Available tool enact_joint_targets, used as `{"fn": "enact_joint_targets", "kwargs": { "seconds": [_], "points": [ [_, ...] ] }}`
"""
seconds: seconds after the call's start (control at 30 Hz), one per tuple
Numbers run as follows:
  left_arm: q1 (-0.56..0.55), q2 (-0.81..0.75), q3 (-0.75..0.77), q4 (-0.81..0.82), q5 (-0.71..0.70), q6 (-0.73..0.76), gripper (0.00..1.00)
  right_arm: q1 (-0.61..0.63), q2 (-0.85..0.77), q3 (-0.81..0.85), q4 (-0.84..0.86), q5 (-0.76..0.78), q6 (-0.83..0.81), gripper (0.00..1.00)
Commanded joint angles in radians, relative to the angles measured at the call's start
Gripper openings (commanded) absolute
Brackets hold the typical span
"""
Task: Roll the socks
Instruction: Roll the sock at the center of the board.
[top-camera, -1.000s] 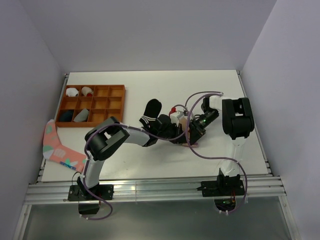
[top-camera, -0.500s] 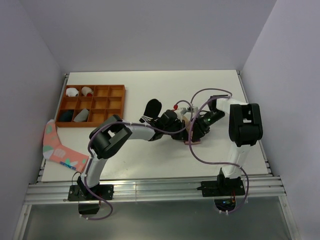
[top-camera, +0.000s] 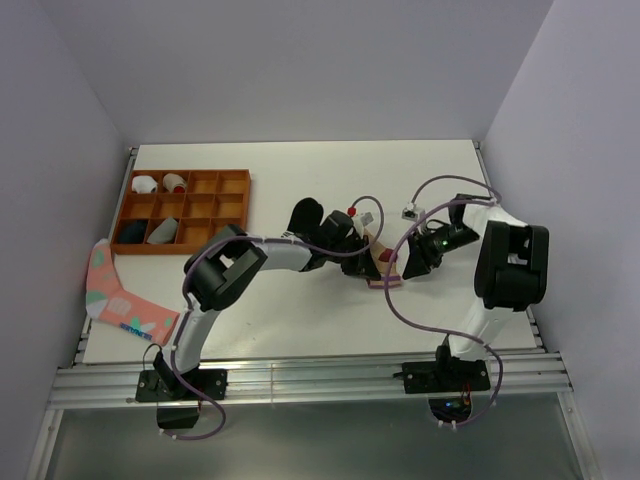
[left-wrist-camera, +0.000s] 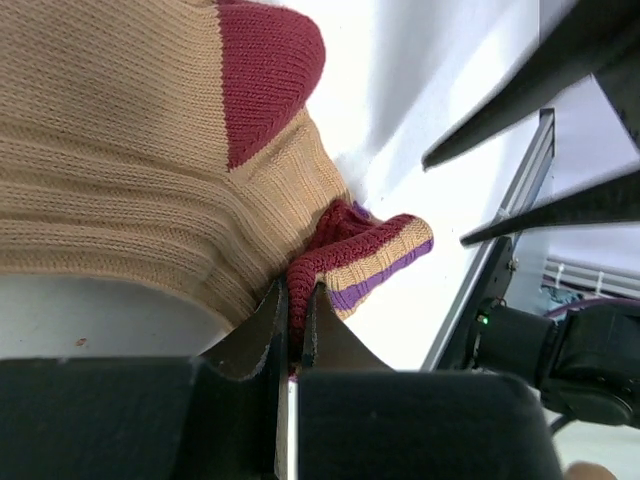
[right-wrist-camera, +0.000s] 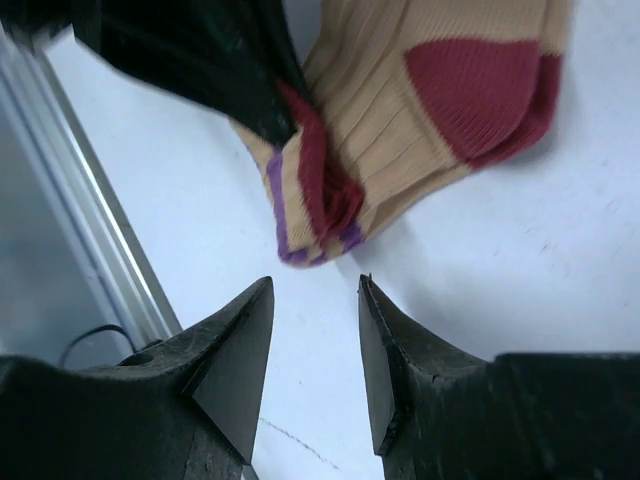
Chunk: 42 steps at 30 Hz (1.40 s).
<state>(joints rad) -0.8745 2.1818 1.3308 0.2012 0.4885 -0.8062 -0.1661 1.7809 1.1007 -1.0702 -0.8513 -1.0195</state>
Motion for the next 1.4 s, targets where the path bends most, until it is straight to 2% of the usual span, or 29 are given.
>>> {"fn": "enact_joint_targets", "kwargs": {
  "seconds": [0.0,0.27,0.4,0.5,0.8,1.37],
  "points": [
    [0.022,0.087,-0.007,-0.273,-0.013,0.056,0.00,0.003,-0.165,-0.073,0.074,0.041,-0.060,0.47],
    [0.048,0.153,0.080,-0.459,0.087,0.111,0.00,0.045,-0.466,-0.294,0.300,0.090,-0.163,0.49],
    [0.060,0.162,0.110,-0.534,0.114,0.137,0.00,0.111,-0.645,-0.436,0.433,0.138,-0.212,0.56],
    [0.075,0.161,0.123,-0.588,0.131,0.162,0.00,0.207,-0.702,-0.501,0.499,0.173,-0.220,0.59],
    [0.091,0.191,0.157,-0.717,0.147,0.243,0.00,0.399,-0.762,-0.555,0.604,0.236,-0.174,0.61],
    [0.097,0.210,0.220,-0.776,0.140,0.271,0.01,0.655,-0.667,-0.613,0.714,0.373,-0.137,0.63]
  ]
}}
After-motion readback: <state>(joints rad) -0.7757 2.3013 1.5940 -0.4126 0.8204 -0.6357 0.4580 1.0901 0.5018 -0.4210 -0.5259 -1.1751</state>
